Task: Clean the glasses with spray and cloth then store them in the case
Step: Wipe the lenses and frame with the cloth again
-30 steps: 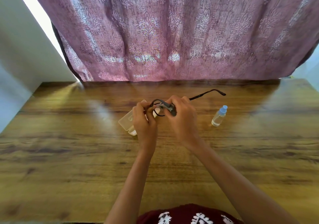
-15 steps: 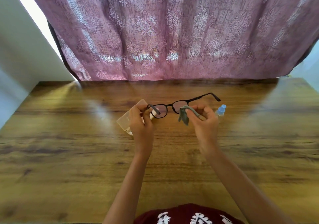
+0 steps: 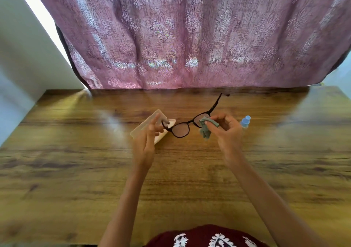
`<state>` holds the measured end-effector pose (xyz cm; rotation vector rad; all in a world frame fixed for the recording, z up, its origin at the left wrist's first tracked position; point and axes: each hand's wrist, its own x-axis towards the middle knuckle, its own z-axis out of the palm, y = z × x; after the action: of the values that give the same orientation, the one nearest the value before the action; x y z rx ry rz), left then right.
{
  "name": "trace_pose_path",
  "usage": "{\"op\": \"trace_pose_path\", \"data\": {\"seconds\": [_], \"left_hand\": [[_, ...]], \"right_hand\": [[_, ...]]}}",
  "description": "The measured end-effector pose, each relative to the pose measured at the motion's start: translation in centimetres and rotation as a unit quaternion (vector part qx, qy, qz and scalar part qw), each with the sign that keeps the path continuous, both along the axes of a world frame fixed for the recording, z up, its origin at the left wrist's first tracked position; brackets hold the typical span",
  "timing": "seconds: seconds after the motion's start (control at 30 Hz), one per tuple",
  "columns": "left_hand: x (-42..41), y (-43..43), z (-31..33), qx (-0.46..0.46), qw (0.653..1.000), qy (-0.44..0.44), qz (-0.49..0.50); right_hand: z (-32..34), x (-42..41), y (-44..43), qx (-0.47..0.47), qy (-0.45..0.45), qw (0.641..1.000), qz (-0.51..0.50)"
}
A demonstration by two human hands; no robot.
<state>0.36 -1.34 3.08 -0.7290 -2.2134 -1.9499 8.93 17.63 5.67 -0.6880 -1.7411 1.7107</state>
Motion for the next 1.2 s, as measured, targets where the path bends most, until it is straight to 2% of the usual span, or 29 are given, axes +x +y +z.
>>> {"op": "trace_pose_path", "data": {"seconds": [0.07,0.17,0.27,0.33,0.4,0.5,0.63,0.77,0.87,0.93,1.03,1.2], "left_hand": [[-1.2,0.1,0.9,-0.011,0.996,-0.078,-0.03],[-3.3,1.1,2.3,-0.128,0.971,-0.156,-0.126],[-4.2,2.4,4.0,-0.261,0.929,-0.101,-0.243],[-4.1,3.3,4.8,-0.307,0.903,-0.055,-0.296],[-3.9,3.8,4.8,-0.31,0.893,-0.045,-0.323],[-3.3,4.1,4.8,-0.28,0.901,-0.076,-0.324],[-3.0,4.2,4.7,-0.268,0.91,-0.058,-0.312],[-3.1,3.8,4.4,-0.266,0.916,-0.05,-0.298],[-3.0,3.6,4.7,-0.264,0.912,-0.059,-0.309],[-2.9,3.5,4.8,-0.263,0.908,-0.059,-0.321],[-2.9,3.5,4.9,-0.269,0.908,-0.059,-0.315],[-2.8,3.6,4.8,-0.33,0.895,-0.024,-0.299]], "right_hand": [[0.1,0.1,0.1,0.037,0.002,0.999,0.019],[0.1,0.0,0.0,0.072,0.017,0.996,0.058],[0.1,-0.1,-0.1,0.079,0.038,0.993,0.075],[0.0,0.0,-0.1,0.092,0.05,0.991,0.082],[-0.3,0.0,0.0,0.114,0.058,0.989,0.076],[-0.7,0.0,0.3,0.183,0.059,0.98,0.055],[-0.3,0.2,0.1,0.341,0.059,0.937,0.05],[-0.6,0.1,0.1,0.439,0.038,0.896,0.054],[-0.9,-0.1,0.0,0.514,0.007,0.858,0.021],[-1.0,-0.1,-0.1,0.529,0.007,0.848,0.002],[-1.2,0.1,-0.4,0.513,0.02,0.858,0.0],[-1.0,0.2,-0.9,0.501,0.046,0.863,0.053]]}}
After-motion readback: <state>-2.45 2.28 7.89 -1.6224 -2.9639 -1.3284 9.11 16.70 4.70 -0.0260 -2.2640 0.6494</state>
